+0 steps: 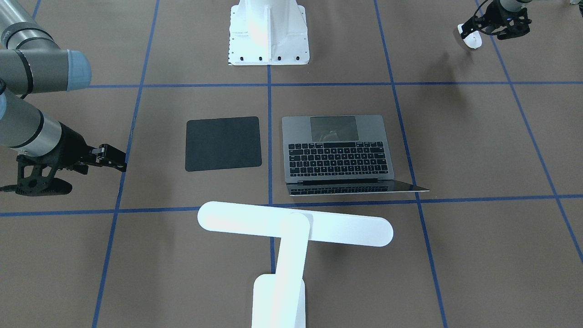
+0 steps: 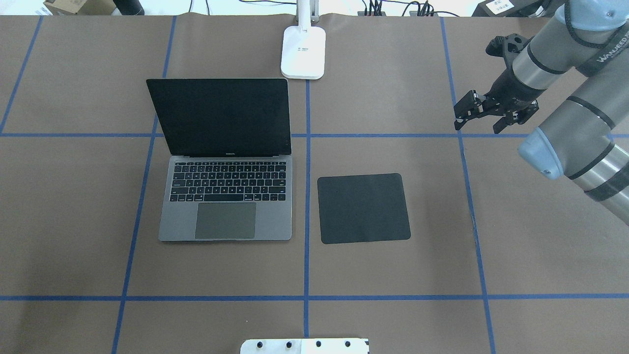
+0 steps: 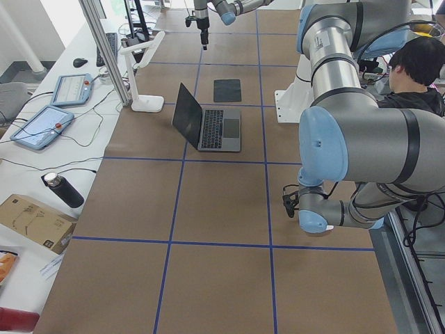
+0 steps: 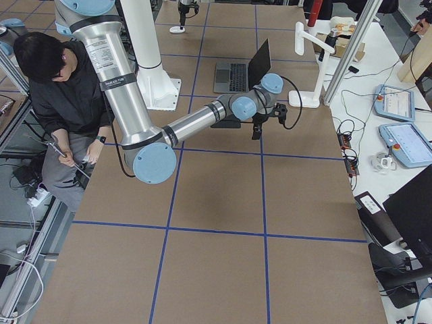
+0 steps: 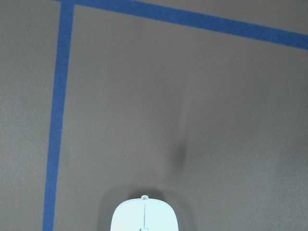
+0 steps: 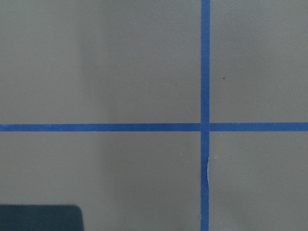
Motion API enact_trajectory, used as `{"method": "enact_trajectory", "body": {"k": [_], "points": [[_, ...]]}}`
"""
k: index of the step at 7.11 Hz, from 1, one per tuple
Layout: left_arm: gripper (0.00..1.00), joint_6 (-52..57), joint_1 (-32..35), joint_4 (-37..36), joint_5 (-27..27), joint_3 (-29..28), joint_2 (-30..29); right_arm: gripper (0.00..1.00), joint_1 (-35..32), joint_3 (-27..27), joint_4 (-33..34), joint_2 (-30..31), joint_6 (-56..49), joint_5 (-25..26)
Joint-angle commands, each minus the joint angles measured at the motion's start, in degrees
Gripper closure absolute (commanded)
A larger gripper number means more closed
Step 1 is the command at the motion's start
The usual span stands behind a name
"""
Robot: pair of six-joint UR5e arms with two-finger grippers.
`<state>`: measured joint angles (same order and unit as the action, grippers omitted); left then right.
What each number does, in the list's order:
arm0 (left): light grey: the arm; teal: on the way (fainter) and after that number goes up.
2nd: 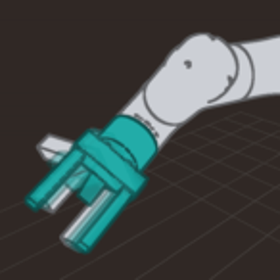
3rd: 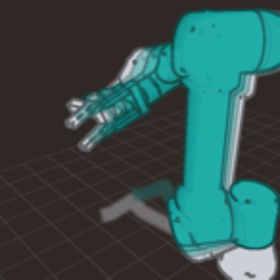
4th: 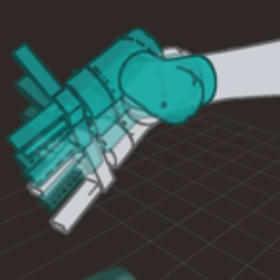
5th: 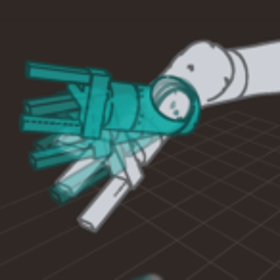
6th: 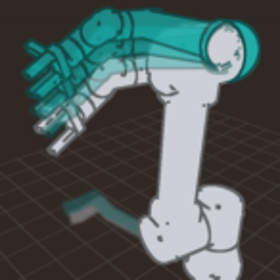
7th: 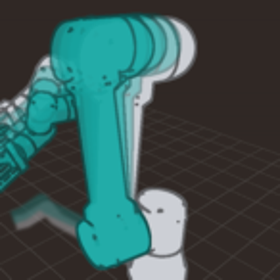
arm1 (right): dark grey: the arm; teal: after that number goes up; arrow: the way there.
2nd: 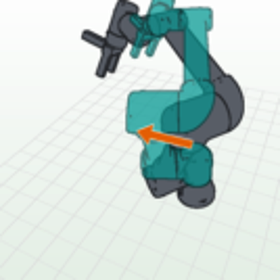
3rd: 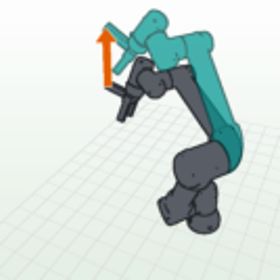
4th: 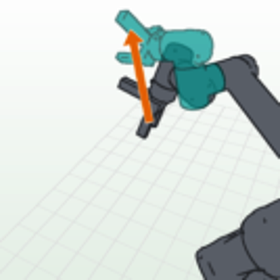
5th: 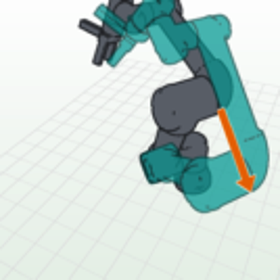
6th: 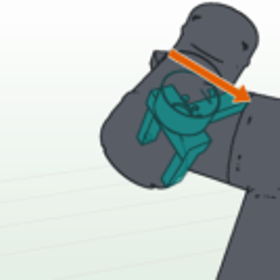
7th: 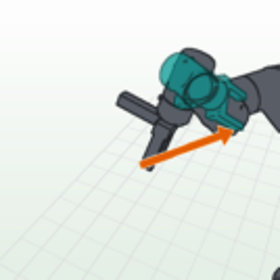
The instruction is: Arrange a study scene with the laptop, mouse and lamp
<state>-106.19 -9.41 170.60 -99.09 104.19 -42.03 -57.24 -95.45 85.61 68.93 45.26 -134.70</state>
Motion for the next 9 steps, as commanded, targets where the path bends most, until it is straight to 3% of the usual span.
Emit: {"method": "enact_trajectory", "body": {"k": [1, 9], "points": [[0.0, -0.5, -2.3, 0.0, 0.0, -0.1, -0.2, 0.01, 0.2, 0.0, 0.0, 0.1, 0.1, 0.2], [0.0, -0.6, -4.6, 0.1, -0.1, -4.5, -3.7, 0.01, 0.7, -0.5, 0.0, 0.5, 0.1, 1.5]]}}
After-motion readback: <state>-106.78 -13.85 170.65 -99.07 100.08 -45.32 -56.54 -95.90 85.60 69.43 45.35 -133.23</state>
